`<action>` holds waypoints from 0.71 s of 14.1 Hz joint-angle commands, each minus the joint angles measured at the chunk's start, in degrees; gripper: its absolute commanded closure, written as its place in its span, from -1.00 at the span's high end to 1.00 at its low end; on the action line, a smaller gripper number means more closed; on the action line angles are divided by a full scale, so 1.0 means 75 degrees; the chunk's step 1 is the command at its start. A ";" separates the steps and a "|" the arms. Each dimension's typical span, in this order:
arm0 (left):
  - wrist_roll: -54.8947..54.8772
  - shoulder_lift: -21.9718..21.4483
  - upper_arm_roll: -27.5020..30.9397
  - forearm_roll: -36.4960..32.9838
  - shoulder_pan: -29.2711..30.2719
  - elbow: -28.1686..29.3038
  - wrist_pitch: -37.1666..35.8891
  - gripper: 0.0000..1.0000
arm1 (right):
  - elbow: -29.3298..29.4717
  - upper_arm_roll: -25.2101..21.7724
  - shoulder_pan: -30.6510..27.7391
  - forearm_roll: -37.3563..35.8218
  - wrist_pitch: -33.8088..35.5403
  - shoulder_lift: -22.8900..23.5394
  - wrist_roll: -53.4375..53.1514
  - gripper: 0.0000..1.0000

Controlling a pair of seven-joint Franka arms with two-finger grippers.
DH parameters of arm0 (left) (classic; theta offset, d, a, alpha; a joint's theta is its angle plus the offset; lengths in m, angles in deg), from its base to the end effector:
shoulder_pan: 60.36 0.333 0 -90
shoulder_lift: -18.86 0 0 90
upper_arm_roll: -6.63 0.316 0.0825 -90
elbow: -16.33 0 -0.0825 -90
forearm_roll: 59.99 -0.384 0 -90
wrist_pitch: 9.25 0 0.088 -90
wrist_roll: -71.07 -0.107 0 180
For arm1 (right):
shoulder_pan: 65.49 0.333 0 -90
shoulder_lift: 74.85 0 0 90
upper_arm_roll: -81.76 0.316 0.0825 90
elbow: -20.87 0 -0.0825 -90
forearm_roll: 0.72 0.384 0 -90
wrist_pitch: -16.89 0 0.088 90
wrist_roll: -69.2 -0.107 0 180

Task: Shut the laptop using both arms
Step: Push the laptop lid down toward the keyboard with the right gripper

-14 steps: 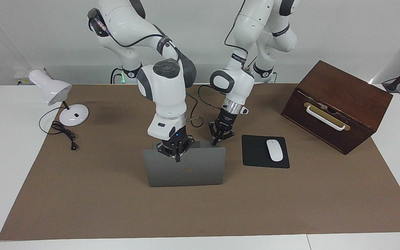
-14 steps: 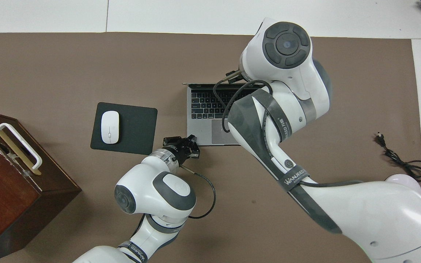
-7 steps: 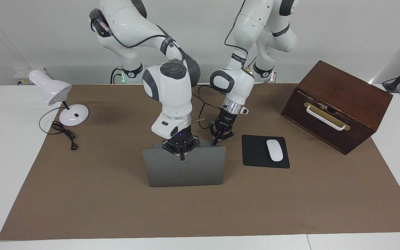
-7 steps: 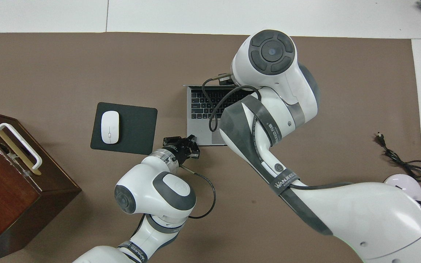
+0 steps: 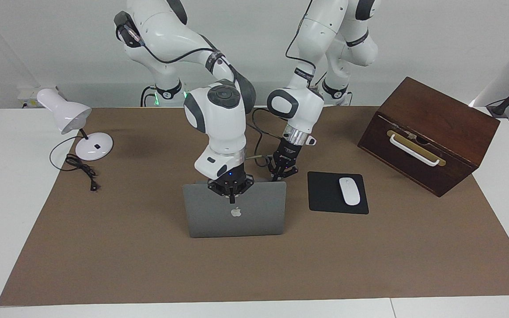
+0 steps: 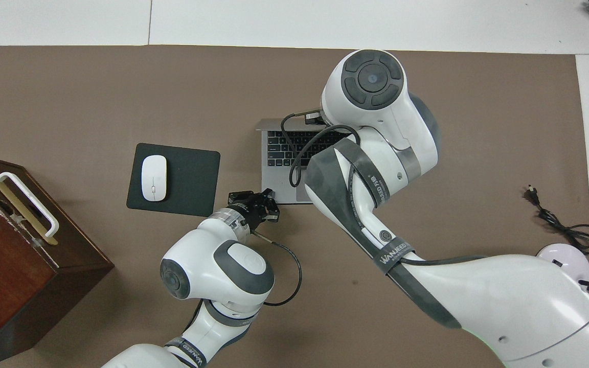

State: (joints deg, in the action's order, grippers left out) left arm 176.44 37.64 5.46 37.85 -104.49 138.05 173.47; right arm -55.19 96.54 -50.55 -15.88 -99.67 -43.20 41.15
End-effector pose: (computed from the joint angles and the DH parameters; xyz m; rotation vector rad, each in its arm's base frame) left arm 0.4477 -0.3212 0.2739 0.4570 2.4746 -0.4609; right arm 0.6599 0.3122 0.4381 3.1046 0.1223 0.3218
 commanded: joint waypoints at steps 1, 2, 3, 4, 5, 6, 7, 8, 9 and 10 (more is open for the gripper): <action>-0.0010 0.0215 0.0050 0.0185 -0.0057 -0.0151 0.0200 -1.00 | -0.0523 0.0058 -0.0022 -0.0112 -0.0009 -0.0293 -0.0373 -1.00; -0.0010 0.0215 0.0062 0.0185 -0.0057 -0.0151 0.0211 -1.00 | -0.0570 0.0058 -0.0011 -0.0112 0.0002 -0.0305 -0.0385 -1.00; -0.0010 0.0215 0.0050 0.0185 -0.0057 -0.0151 0.0212 -1.00 | -0.0664 0.0058 -0.0010 -0.0112 0.0002 -0.0352 -0.0409 -1.00; -0.0010 0.0215 0.0050 0.0185 -0.0057 -0.0151 0.0212 -1.00 | -0.0746 0.0069 -0.0010 -0.0112 0.0002 -0.0399 -0.0490 -1.00; -0.0010 0.0215 0.0062 0.0185 -0.0069 -0.0151 0.0212 -1.00 | -0.0793 0.0069 -0.0010 -0.0112 0.0002 -0.0411 -0.0584 -1.00; -0.0010 0.0215 0.0062 0.0185 -0.0069 -0.0151 0.0200 -1.00 | -0.0805 0.0081 -0.0010 -0.0112 0.0037 -0.0422 -0.0619 -1.00; -0.0010 0.0215 0.0062 0.0185 -0.0069 -0.0151 0.0200 -1.00 | -0.0817 0.0081 0.0001 -0.0100 0.0061 -0.0434 -0.0678 -1.00; -0.0010 0.0215 0.0062 0.0185 -0.0069 -0.0163 0.0211 -1.00 | -0.0898 0.0093 0.0001 -0.0077 0.0061 -0.0457 -0.0794 -1.00; -0.0010 0.0215 0.0062 0.0185 -0.0069 -0.0163 0.0212 -1.00 | -0.1050 0.0093 -0.0010 -0.0065 -0.0009 -0.0527 -0.0865 -1.00; -0.0010 0.0215 0.0062 0.0185 -0.0069 -0.0163 0.0212 -1.00 | -0.1132 0.0093 -0.0010 -0.0065 -0.0033 -0.0551 -0.0877 -1.00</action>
State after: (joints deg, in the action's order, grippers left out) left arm 176.44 37.64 5.46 37.87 -104.49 138.05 173.48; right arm -59.68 96.76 -50.34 -15.87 -99.66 -44.95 36.74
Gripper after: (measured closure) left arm 0.991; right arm 0.991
